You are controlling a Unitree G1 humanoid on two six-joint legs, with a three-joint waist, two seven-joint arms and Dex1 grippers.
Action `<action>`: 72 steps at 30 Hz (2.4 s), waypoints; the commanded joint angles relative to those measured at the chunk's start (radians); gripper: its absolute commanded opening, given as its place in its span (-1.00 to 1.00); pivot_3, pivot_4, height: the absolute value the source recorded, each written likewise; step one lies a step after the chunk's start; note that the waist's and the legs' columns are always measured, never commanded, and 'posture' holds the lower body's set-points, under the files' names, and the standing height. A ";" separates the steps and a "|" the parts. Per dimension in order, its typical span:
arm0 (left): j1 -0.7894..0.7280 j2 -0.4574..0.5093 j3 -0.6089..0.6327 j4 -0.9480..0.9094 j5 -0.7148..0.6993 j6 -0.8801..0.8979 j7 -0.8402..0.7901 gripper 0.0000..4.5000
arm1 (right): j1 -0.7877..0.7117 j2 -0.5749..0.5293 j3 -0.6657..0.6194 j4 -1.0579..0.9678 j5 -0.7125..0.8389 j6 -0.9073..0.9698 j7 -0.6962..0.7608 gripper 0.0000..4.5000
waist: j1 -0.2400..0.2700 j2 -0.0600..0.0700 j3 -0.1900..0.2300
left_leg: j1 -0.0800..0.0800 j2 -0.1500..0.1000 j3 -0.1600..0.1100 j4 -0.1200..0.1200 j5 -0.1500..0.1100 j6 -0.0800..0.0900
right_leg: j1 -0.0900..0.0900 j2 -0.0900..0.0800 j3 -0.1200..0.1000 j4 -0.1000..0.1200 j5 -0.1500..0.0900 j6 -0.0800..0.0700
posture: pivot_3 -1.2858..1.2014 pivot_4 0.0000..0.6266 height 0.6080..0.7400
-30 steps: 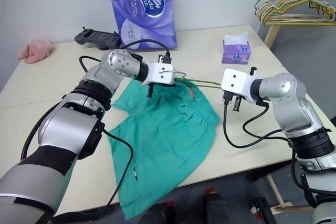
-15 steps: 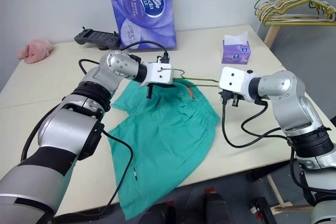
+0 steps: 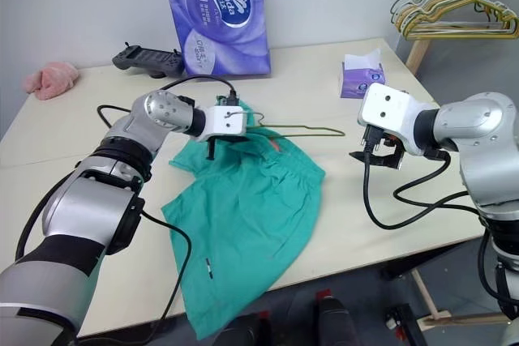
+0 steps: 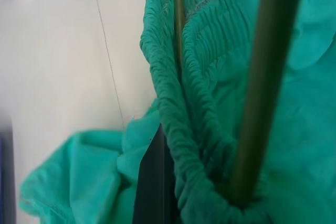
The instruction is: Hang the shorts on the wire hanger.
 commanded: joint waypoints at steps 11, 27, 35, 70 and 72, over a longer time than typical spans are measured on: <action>0.031 0.045 0.145 -0.068 -0.153 0.051 -0.030 -1.00 | 0.059 0.258 -0.231 0.034 0.311 0.674 -0.184 0.99 | -0.018 -0.006 -0.017 | -0.001 0.000 0.000 0.000 0.000 0.000 | 0.000 -0.001 0.000 0.000 0.000 0.000 | -0.13 -0.72 1.00; 0.056 0.077 0.157 -0.144 -0.169 0.097 -0.050 -1.00 | -0.001 0.541 -0.268 0.439 0.376 0.562 -0.384 0.99 | -0.051 -0.004 -0.025 | -0.001 -0.001 -0.003 -0.002 0.000 0.000 | -0.001 -0.001 0.000 0.004 0.000 0.000 | -0.07 -0.69 1.00; 0.061 0.076 0.152 -0.171 -0.178 0.115 -0.067 -1.00 | -0.015 0.621 -0.229 0.558 0.403 0.436 -0.408 0.99 | -0.051 -0.004 -0.025 | 0.000 -0.001 -0.003 -0.001 0.000 0.000 | -0.002 -0.002 0.000 0.008 0.000 0.000 | -0.06 -0.67 1.00; 0.085 0.109 0.148 -0.178 -0.170 0.114 -0.043 -1.00 | -0.039 0.599 -0.154 0.585 0.506 0.379 -0.389 -0.99 | -0.045 -0.004 -0.025 | 0.000 -0.001 -0.003 -0.001 0.000 0.000 | -0.002 -0.002 0.000 0.008 0.000 0.000 | -0.04 -0.64 1.00; 0.100 0.111 0.157 -0.193 -0.190 0.113 -0.070 -1.00 | -0.025 0.519 -0.079 0.567 0.457 0.313 -0.340 -0.99 | -0.044 -0.004 -0.025 | 0.000 -0.001 -0.003 -0.001 0.000 0.000 | -0.002 -0.002 0.000 0.008 0.000 0.000 | -0.04 -0.64 1.00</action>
